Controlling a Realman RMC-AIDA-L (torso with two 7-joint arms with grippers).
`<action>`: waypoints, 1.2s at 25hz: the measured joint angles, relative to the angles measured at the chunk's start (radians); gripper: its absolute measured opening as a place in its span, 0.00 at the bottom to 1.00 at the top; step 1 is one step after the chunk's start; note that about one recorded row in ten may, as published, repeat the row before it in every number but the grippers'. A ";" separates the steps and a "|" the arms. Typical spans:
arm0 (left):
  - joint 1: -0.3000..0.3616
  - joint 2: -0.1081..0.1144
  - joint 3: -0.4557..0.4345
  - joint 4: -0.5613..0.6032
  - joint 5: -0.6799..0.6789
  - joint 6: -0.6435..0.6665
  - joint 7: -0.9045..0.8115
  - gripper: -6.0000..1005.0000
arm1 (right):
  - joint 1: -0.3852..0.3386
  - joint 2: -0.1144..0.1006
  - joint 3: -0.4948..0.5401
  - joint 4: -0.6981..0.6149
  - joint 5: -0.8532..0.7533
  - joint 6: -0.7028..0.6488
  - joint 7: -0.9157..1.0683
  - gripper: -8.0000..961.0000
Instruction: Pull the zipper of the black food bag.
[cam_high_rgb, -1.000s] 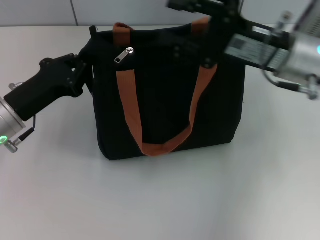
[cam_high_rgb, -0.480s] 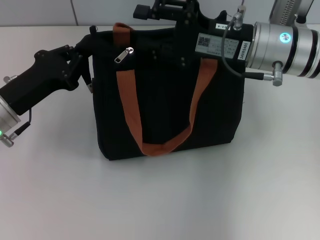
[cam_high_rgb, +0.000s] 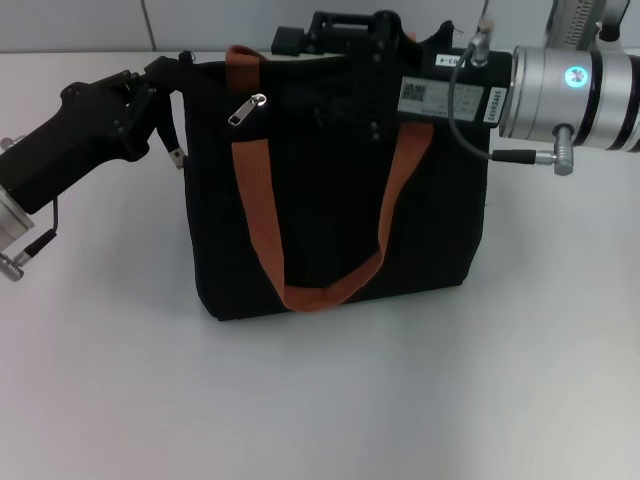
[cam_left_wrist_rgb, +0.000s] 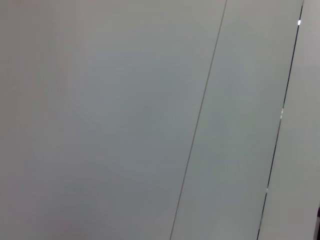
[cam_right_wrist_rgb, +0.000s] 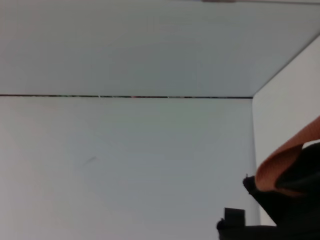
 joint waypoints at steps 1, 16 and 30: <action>-0.001 0.000 0.000 0.000 -0.001 0.001 -0.001 0.04 | 0.001 0.000 0.000 -0.001 -0.006 0.003 0.002 0.63; -0.022 -0.002 -0.001 0.000 -0.011 0.043 -0.034 0.04 | 0.023 0.003 -0.039 -0.031 -0.041 0.033 -0.015 0.63; -0.053 -0.004 0.006 0.000 -0.012 0.056 -0.063 0.04 | 0.043 0.008 -0.085 -0.049 -0.042 0.069 -0.058 0.63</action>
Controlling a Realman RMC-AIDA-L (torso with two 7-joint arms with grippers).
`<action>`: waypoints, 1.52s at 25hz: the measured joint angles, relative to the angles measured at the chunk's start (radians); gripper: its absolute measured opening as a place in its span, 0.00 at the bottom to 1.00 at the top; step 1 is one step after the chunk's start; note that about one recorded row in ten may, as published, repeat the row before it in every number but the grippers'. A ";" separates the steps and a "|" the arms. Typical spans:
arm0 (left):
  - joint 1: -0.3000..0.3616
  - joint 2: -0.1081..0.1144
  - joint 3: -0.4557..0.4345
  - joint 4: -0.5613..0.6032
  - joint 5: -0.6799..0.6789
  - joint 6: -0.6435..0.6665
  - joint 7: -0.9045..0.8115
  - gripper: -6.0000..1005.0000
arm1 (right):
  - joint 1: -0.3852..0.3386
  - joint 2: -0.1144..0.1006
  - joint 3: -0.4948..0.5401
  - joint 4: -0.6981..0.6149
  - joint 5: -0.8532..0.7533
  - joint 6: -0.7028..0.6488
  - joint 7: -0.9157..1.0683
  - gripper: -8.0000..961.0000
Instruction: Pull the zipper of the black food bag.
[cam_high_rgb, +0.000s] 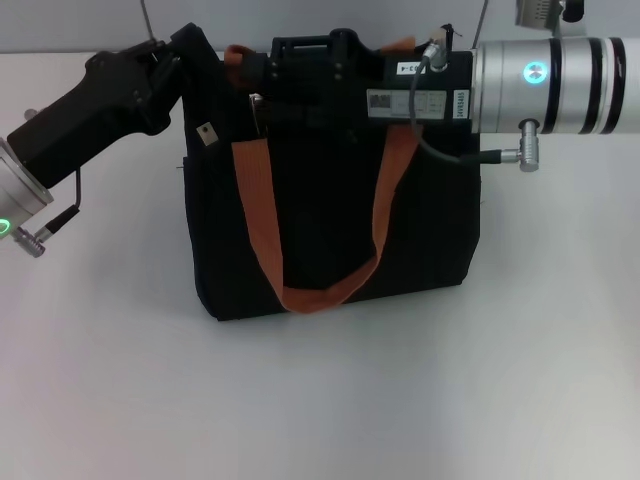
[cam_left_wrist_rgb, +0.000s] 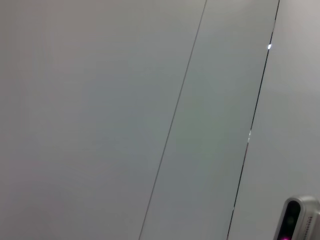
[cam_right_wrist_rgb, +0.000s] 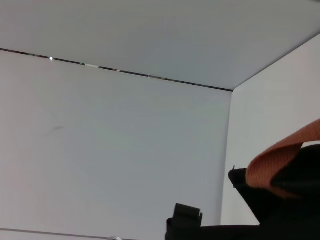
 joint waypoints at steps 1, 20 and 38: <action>0.000 0.000 0.000 0.000 0.000 0.002 0.000 0.04 | 0.000 0.000 -0.003 0.000 0.000 0.005 0.000 0.63; -0.002 0.000 -0.006 0.002 0.001 0.051 0.018 0.04 | -0.110 0.010 -0.014 -0.124 0.036 -0.085 -0.633 0.63; -0.057 -0.004 0.002 0.009 0.001 0.059 0.020 0.04 | -0.151 0.010 -0.083 -0.219 0.030 -0.067 -0.892 0.63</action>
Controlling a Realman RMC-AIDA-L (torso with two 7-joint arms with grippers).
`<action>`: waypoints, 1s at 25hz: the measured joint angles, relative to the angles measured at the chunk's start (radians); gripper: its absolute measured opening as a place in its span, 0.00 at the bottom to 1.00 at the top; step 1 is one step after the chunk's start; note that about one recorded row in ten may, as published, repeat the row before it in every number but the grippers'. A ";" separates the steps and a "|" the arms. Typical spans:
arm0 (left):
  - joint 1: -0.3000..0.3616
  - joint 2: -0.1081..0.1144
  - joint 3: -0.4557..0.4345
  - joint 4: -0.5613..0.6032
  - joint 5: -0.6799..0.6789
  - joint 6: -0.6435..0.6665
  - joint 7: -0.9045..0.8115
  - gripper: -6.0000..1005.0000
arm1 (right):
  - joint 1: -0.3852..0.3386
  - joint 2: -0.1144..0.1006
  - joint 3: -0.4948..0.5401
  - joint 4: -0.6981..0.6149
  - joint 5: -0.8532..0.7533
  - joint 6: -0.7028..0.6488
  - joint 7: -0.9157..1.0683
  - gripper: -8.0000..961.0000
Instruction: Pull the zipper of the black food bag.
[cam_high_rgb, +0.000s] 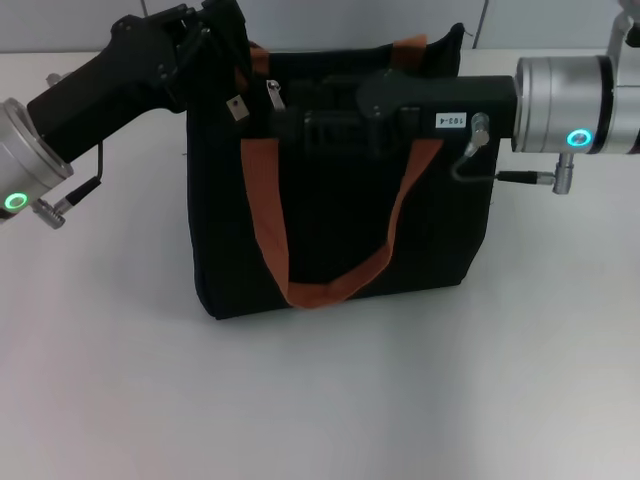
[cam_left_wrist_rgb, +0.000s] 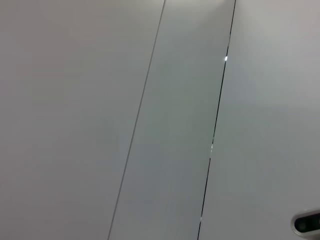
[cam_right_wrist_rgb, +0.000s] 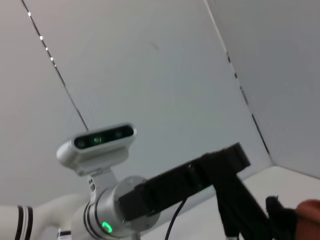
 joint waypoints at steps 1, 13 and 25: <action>-0.006 0.000 -0.001 0.000 0.000 -0.003 -0.002 0.04 | -0.006 -0.001 -0.010 -0.007 0.000 0.007 0.016 0.63; -0.027 0.000 0.000 0.000 0.000 -0.009 0.001 0.04 | -0.002 -0.004 -0.019 -0.044 -0.013 0.049 0.195 0.63; -0.039 -0.001 0.000 -0.009 0.000 -0.011 0.005 0.04 | 0.023 -0.004 -0.076 -0.046 -0.017 0.084 0.264 0.63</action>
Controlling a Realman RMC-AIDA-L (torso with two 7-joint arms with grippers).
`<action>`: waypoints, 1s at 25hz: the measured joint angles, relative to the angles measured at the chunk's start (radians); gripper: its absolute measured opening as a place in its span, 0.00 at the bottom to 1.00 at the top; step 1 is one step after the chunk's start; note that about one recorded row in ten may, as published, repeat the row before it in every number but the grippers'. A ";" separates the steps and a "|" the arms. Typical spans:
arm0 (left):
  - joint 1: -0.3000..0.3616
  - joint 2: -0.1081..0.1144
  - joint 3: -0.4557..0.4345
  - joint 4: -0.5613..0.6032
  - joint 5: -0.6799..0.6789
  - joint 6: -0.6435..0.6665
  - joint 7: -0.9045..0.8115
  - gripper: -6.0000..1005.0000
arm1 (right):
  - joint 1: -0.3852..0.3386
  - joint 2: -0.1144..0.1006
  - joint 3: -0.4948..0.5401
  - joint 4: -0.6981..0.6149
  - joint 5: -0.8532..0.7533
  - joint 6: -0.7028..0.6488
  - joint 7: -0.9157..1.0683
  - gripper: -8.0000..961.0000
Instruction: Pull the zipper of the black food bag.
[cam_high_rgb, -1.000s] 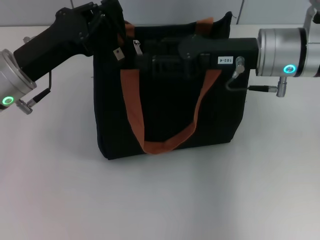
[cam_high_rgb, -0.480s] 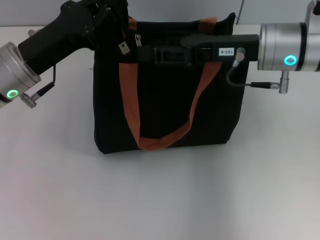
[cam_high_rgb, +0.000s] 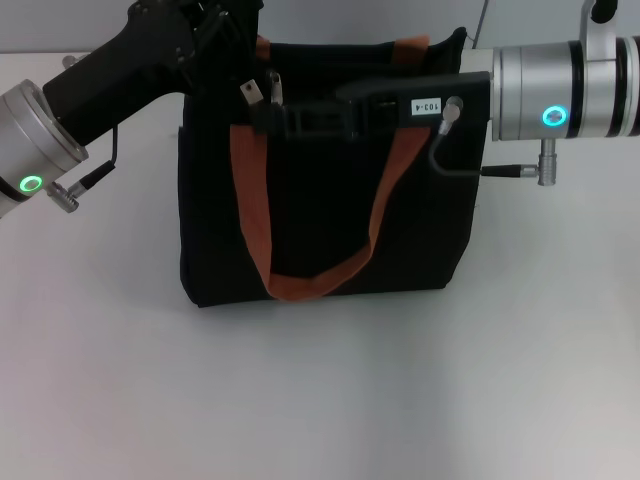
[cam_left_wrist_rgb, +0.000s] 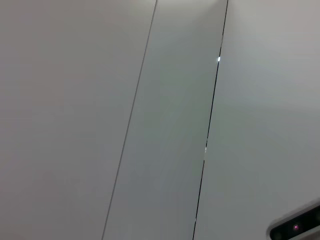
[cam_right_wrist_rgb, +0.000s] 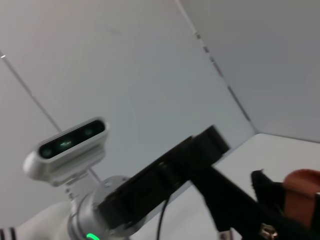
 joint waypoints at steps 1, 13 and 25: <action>0.000 0.000 0.000 0.000 0.000 0.000 0.000 0.04 | -0.002 0.000 0.000 0.000 0.000 0.014 0.006 0.63; 0.001 0.000 0.000 0.000 -0.001 0.003 0.000 0.04 | 0.011 0.002 -0.006 0.005 0.008 0.022 0.024 0.59; 0.003 0.000 0.000 0.000 -0.001 0.006 0.000 0.04 | 0.011 0.001 -0.003 0.021 0.013 0.024 0.030 0.32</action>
